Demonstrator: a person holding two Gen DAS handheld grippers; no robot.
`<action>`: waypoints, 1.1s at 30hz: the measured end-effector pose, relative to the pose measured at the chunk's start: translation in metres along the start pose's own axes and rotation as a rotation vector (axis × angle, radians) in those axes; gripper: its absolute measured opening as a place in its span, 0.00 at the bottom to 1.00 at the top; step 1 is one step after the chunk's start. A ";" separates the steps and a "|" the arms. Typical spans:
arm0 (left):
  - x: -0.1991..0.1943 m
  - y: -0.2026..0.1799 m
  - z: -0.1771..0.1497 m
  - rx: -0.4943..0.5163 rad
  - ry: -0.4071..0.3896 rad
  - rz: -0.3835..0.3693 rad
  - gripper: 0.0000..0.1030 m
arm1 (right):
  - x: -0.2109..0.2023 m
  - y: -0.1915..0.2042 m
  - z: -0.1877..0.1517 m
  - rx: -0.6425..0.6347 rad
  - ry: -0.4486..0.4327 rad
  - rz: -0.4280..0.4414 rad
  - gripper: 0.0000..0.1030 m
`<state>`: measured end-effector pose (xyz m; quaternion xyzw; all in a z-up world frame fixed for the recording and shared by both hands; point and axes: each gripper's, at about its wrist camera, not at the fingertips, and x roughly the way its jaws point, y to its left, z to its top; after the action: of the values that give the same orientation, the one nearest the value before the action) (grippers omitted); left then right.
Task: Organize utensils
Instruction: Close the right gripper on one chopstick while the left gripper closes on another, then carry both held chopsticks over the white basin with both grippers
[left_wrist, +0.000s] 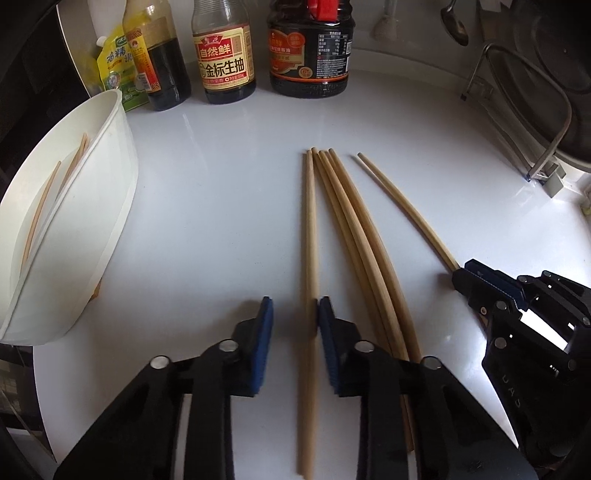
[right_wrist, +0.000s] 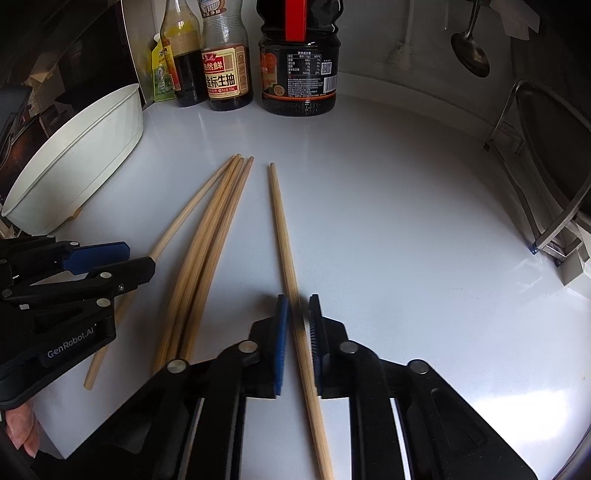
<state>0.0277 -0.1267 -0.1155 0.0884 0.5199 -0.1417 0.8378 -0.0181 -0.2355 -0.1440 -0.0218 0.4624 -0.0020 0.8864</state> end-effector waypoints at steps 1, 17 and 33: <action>0.000 0.000 0.000 0.001 0.003 -0.006 0.08 | 0.000 -0.001 0.000 0.005 0.002 0.003 0.06; -0.055 0.038 0.024 -0.049 -0.064 -0.081 0.07 | -0.048 0.005 0.037 0.109 -0.060 0.074 0.06; -0.111 0.212 0.052 -0.209 -0.186 0.065 0.07 | -0.050 0.154 0.151 0.002 -0.165 0.287 0.06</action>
<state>0.0947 0.0745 0.0070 0.0041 0.4486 -0.0672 0.8912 0.0744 -0.0750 -0.0229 0.0452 0.3863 0.1261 0.9126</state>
